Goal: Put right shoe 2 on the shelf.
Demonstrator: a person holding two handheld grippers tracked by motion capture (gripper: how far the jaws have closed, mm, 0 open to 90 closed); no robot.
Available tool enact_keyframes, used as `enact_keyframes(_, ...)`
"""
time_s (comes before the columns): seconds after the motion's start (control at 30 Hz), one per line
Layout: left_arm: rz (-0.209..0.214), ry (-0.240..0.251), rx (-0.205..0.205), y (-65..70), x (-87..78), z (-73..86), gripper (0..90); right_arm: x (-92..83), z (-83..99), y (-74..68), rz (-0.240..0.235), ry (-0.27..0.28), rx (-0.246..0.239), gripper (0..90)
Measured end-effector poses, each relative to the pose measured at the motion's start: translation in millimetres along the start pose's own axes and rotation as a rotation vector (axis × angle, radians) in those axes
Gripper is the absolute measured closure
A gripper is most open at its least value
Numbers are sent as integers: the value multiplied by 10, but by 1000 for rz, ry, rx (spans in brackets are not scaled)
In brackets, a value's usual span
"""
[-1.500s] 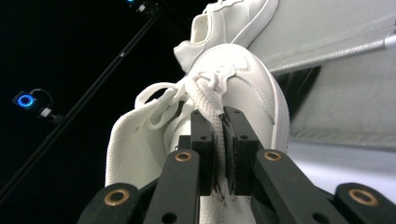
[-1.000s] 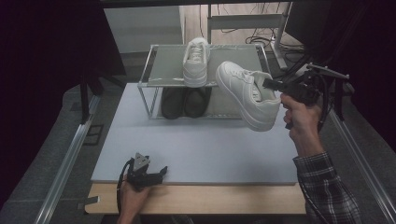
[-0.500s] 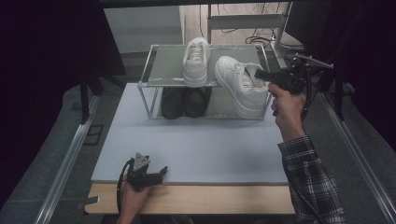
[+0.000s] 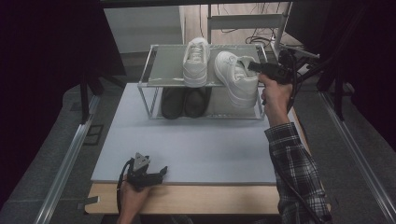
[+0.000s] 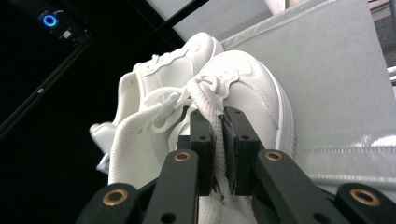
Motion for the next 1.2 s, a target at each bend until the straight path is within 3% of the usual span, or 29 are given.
enact_keyframes(0.33,0,0,0,0,0,0,116,257,-19,16,22,22,6,818)
enact_keyframes(0.47,0,0,0,0,0,0,116,303,-3,12,-18,28,18,758)
enact_keyframes(0.6,0,0,1,0,0,0,116,299,-10,29,-54,21,20,639)
enact_keyframes(0.8,-1,2,0,1,1,0,116,282,-4,31,-50,16,-17,540)
enact_keyframes(1.07,0,0,1,0,0,0,116,163,-38,-41,-64,12,-87,507)
enact_keyframes(1.2,0,0,1,0,0,0,116,75,-65,-43,-80,33,-90,516)
Point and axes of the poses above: each handheld gripper's, and its own axes: x roughly forward along the jaws, z roughly out of its underside, y roughly to its right, the point moved 4 cm from there along x, roughly forward along the jaws, and after that the axes turned 10 degrees about y, right-handed, at the moved point
